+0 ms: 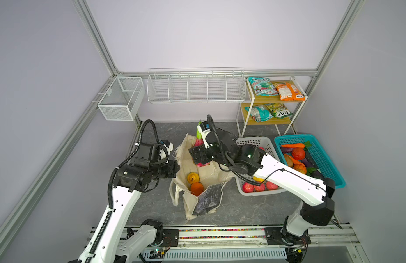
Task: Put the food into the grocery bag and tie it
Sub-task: 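Raise the right gripper out of the tote and back toward the basket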
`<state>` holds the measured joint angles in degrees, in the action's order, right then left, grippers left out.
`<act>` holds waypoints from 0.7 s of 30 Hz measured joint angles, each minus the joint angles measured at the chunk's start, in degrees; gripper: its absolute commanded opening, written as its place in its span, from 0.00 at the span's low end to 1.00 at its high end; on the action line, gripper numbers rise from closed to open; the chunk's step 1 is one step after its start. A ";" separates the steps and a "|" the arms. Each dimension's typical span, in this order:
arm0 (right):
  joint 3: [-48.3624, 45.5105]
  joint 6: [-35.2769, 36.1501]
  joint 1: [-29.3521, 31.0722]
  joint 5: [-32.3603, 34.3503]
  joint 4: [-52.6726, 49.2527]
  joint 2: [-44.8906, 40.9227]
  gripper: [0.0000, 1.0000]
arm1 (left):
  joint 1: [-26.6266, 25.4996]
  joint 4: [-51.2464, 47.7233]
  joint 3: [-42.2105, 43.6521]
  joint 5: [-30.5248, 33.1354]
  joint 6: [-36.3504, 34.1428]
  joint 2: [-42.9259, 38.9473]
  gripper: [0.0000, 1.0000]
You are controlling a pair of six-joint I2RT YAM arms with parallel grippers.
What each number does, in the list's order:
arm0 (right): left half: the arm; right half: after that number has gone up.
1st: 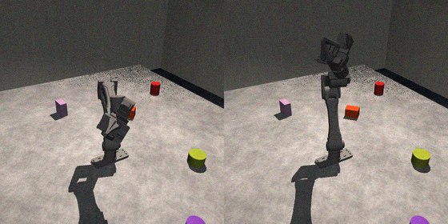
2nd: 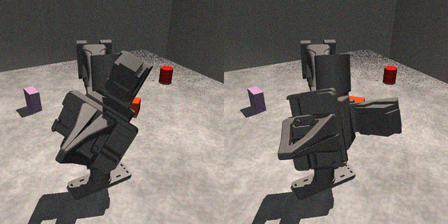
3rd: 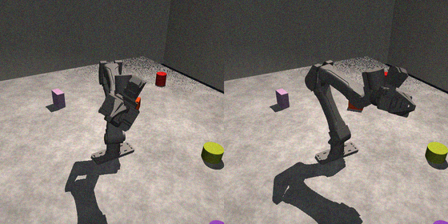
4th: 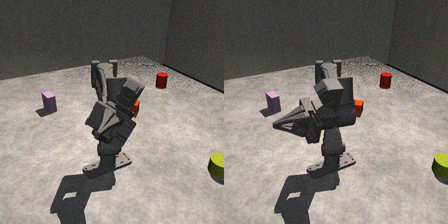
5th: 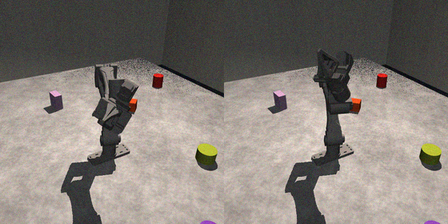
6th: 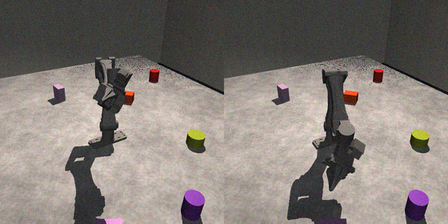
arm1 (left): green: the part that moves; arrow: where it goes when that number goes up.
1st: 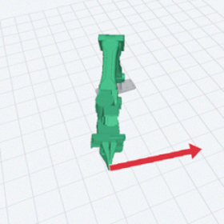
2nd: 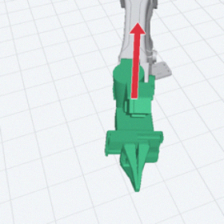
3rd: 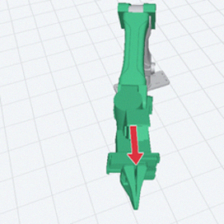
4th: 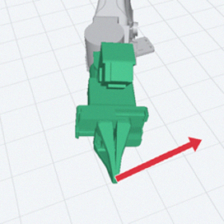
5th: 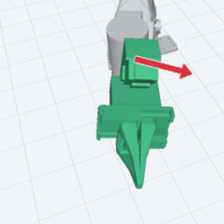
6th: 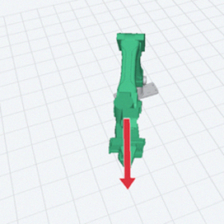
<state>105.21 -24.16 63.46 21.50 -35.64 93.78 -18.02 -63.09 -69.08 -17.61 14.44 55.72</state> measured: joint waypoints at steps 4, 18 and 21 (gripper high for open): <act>0.02 0.46 0.00 1.22 0.04 -3.65 0.91 | 0.00 -0.02 0.00 0.00 -0.07 -0.02 0.00; -5.51 -1.84 -0.85 -3.98 0.98 10.75 0.92 | 0.00 -0.33 0.13 -0.68 -0.13 -1.53 0.00; -7.43 -2.58 -1.42 -5.27 2.64 13.75 0.88 | 0.00 -0.31 0.13 -0.92 -0.13 -1.53 0.00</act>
<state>97.78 -26.74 62.04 16.23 -32.99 107.53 -18.02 -63.40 -68.95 -18.52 14.31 54.19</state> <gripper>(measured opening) 0.894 0.048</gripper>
